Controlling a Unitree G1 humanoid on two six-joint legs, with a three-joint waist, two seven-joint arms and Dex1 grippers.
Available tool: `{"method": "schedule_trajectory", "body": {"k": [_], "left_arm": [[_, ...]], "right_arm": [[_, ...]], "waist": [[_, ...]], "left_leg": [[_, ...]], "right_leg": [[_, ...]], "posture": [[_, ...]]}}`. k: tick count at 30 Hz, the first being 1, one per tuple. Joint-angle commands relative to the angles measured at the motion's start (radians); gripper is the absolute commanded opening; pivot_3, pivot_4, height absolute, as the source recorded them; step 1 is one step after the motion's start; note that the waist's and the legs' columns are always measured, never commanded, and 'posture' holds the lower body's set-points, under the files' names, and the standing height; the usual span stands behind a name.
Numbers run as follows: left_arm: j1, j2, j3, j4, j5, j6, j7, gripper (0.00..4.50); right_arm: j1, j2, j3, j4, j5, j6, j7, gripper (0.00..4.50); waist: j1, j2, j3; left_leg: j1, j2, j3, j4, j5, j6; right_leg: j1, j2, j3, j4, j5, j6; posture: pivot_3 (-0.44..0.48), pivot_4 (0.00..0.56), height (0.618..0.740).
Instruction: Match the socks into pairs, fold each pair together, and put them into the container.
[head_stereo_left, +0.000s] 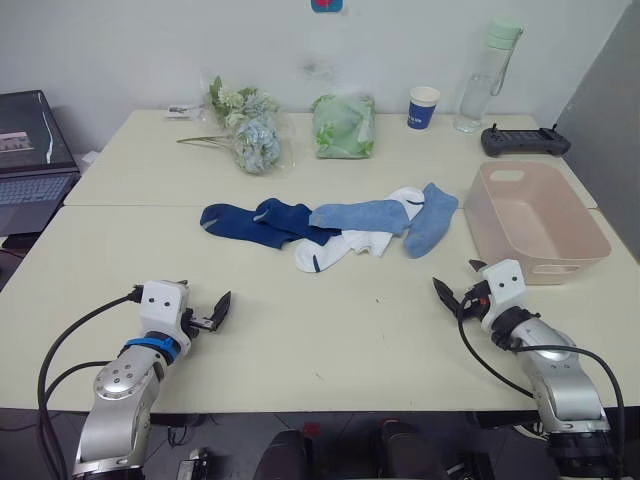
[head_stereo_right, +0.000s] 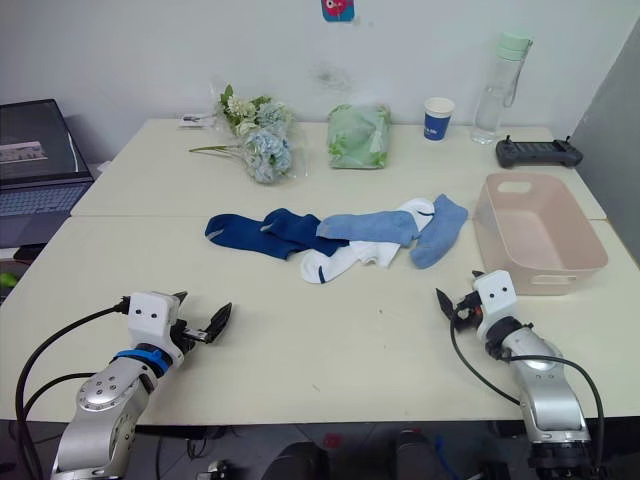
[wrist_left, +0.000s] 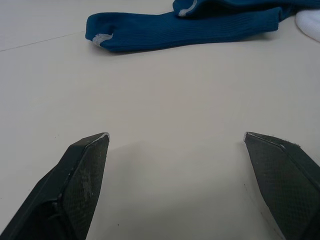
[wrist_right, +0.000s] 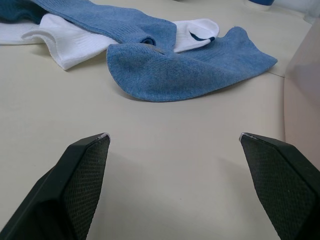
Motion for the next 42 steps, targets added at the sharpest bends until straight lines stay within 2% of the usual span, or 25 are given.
{"method": "schedule_trajectory", "body": {"k": [1,24,42], "left_arm": [[0.02,0.006,0.019,-0.04,0.005,-0.027,0.005,4.5],[-0.009,-0.006,0.002,-0.021,0.003,-0.036,0.002,4.5],[0.01,-0.02,-0.009,-0.039,-0.037,-0.061,-0.058,4.5]], "right_arm": [[-0.016,-0.001,-0.008,-0.011,0.005,-0.026,0.0,4.47],[-0.031,-0.006,-0.01,-0.007,0.002,-0.027,-0.002,4.47],[-0.017,-0.032,-0.012,-0.03,0.007,-0.028,0.025,4.47]], "waist": [[0.0,0.0,0.0],[0.001,0.0,0.0],[0.001,0.0,0.0]], "left_leg": [[0.0,0.0,0.0,0.0,0.0,0.0],[0.0,0.0,0.001,0.0,0.0,0.0],[0.0,0.0,0.001,0.0,0.0,0.0]], "right_leg": [[0.0,0.0,0.0,0.0,0.0,0.0],[0.0,0.0,0.0,0.0,0.0,0.0],[0.0,0.0,0.0,0.0,0.0,0.0]], "posture": [[0.0,0.15,0.74],[0.0,0.15,0.74],[0.0,0.15,0.74]]}}
